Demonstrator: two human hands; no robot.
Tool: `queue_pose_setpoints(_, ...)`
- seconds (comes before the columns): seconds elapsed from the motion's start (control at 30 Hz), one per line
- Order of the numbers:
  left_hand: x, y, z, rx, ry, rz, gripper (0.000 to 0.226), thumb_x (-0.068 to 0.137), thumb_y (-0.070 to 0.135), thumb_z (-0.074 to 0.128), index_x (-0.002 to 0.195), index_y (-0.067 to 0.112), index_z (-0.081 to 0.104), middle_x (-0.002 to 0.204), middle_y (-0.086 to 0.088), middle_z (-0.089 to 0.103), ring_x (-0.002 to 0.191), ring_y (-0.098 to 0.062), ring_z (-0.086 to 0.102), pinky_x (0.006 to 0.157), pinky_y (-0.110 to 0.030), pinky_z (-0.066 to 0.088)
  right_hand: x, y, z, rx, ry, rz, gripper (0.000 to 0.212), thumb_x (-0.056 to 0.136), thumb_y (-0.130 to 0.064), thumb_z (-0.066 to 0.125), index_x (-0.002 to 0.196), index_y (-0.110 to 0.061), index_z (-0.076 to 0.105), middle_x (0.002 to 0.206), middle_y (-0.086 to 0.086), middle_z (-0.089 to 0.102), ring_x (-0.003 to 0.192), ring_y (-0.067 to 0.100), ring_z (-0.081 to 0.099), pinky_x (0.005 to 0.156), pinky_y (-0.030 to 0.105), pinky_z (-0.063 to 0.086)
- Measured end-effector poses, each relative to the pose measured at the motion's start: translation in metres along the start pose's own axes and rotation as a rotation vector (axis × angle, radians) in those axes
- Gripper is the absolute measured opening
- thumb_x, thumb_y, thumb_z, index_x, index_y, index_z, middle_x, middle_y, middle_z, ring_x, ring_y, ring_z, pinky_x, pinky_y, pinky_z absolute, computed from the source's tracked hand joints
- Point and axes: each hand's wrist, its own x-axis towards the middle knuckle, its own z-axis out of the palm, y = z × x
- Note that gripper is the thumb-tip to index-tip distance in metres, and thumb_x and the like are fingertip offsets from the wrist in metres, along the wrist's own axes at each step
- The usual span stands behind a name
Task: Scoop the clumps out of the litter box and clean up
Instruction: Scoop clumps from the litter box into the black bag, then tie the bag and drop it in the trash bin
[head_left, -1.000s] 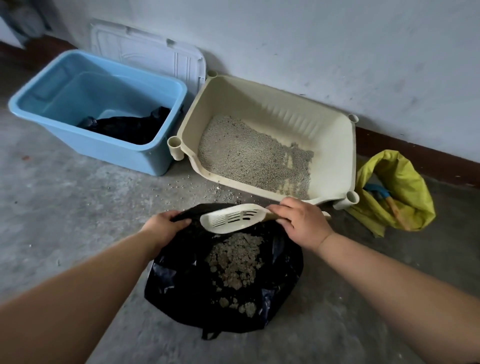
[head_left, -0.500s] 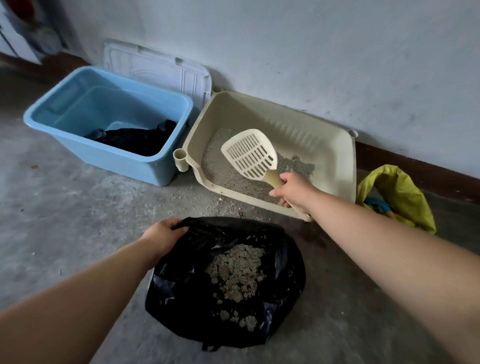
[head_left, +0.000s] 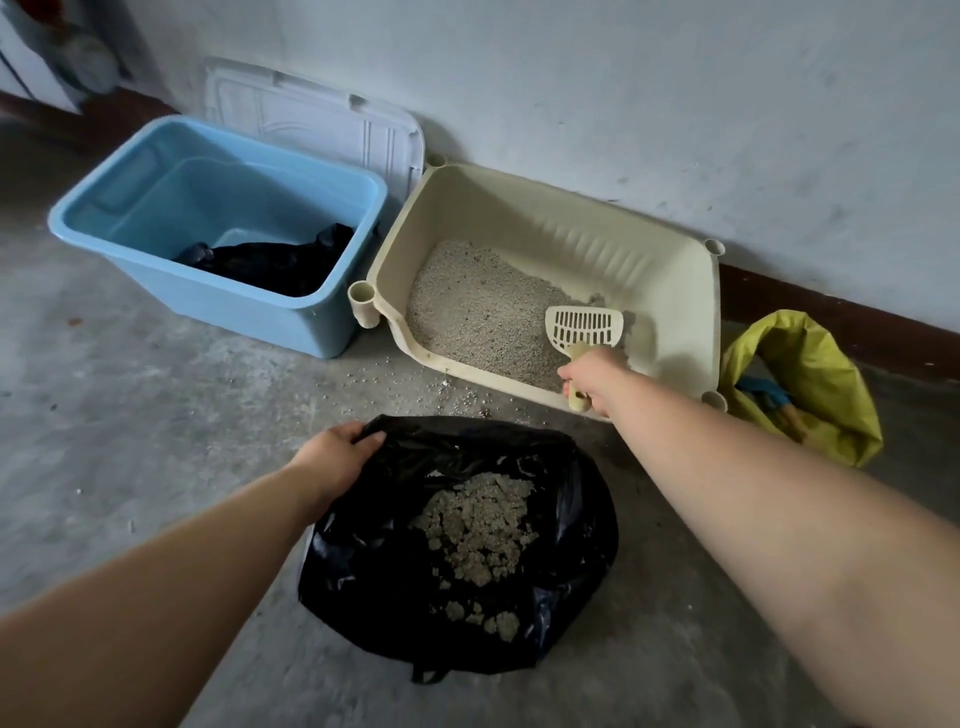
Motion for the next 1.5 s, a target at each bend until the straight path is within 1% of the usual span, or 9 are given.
queue_pose_setpoints(0.23,-0.002,0.0,-0.001,-0.01,0.001,0.008,0.038,0.09,0.048,0.057,0.121,0.026,0.059,0.114,-0.007,0.065,0.097,-0.026,0.065,0.094,-0.038,0.052,-0.019,0.006,-0.005,-0.823,0.177,-0.326,0.048,0.084,-0.019,0.069,0.125,-0.003,0.049,0.119,0.014,0.051,0.107,0.028,0.052,0.088,0.034,0.048)
queue_pose_setpoints(0.4,-0.008,0.001,-0.003,0.092,-0.039,0.074,0.1,0.057,0.063,0.076,0.142,0.041,0.027,0.135,-0.006,0.043,0.116,-0.028,0.053,0.098,-0.04,0.047,-0.074,0.041,0.004,-0.837,0.06,-1.0,0.024,0.09,-0.031,0.057,0.107,-0.014,0.055,0.101,-0.004,0.049,0.089,0.013,0.051,0.074,0.023,0.043)
queue_pose_setpoints(0.6,-0.02,-0.009,0.004,0.475,-0.158,-0.047,0.142,0.051,0.043,0.091,0.149,0.041,-0.011,0.154,-0.008,0.008,0.141,-0.035,0.023,0.111,-0.051,0.032,-0.078,0.079,0.009,-1.9,-0.647,-0.73,0.095,0.068,-0.062,0.069,0.147,-0.037,0.023,0.148,-0.001,0.035,0.14,0.024,0.021,0.112,0.06,0.01)
queue_pose_setpoints(0.7,-0.029,-0.016,0.002,0.465,-0.28,-0.233,0.112,0.073,0.015,0.08,0.15,0.036,0.002,0.148,-0.014,0.032,0.127,-0.039,0.043,0.086,-0.055,0.047,-0.078,0.081,0.004,-2.1,-0.537,-0.732,0.061,0.082,-0.029,0.066,0.139,-0.03,0.042,0.125,0.002,0.057,0.131,0.028,0.032,0.11,0.065,0.003)
queue_pose_setpoints(0.8,-0.03,-0.004,0.002,0.505,-0.28,-0.13,0.038,0.089,0.008,0.049,0.127,0.01,0.049,0.097,-0.015,0.061,0.076,-0.028,0.061,0.066,-0.037,0.051,-0.075,0.069,0.005,-1.793,-0.258,-0.903,0.037,0.088,-0.007,0.043,0.111,-0.027,0.065,0.104,-0.002,0.066,0.112,0.024,0.05,0.109,0.053,0.017)
queue_pose_setpoints(0.93,-0.027,0.033,-0.007,0.549,0.025,0.125,0.034,0.094,0.009,0.039,0.123,0.007,0.056,0.117,-0.019,0.062,0.105,-0.035,0.059,0.087,-0.036,0.047,-0.077,0.037,0.009,-0.925,-0.136,-1.017,0.032,0.083,-0.001,0.05,0.105,-0.016,0.068,0.102,0.005,0.063,0.102,0.026,0.053,0.094,0.039,0.043)
queue_pose_setpoints(1.17,-0.043,0.091,-0.035,0.561,0.224,0.337,0.023,0.09,0.026,0.059,0.108,0.011,0.058,0.1,-0.011,0.061,0.095,-0.03,0.058,0.076,-0.031,0.043,-0.109,-0.034,-0.003,0.611,-0.49,-0.354,0.027,0.098,-0.018,0.041,0.096,-0.002,0.064,0.082,0.012,0.071,0.072,0.025,0.068,0.071,0.034,0.058)
queue_pose_setpoints(1.33,-0.055,0.11,-0.059,0.569,0.355,0.546,0.024,0.093,0.03,0.053,0.099,0.011,0.066,0.094,-0.012,0.065,0.094,-0.03,0.059,0.077,-0.034,0.045,-0.113,-0.054,-0.019,0.878,-0.464,-0.161,0.031,0.099,-0.019,0.033,0.076,-0.014,0.054,0.052,0.004,0.054,0.047,0.019,0.053,0.059,0.03,0.045)
queue_pose_setpoints(1.5,-0.063,0.117,-0.057,-0.599,-0.01,0.375,0.017,0.091,0.022,0.055,0.095,0.013,0.068,0.083,0.001,0.071,0.088,-0.019,0.065,0.079,-0.025,0.053,-0.104,-0.061,-0.006,0.669,-0.429,-0.18,0.035,0.093,-0.02,0.045,0.059,-0.019,0.038,0.042,-0.002,0.033,0.031,0.013,0.033,0.037,0.014,0.028)
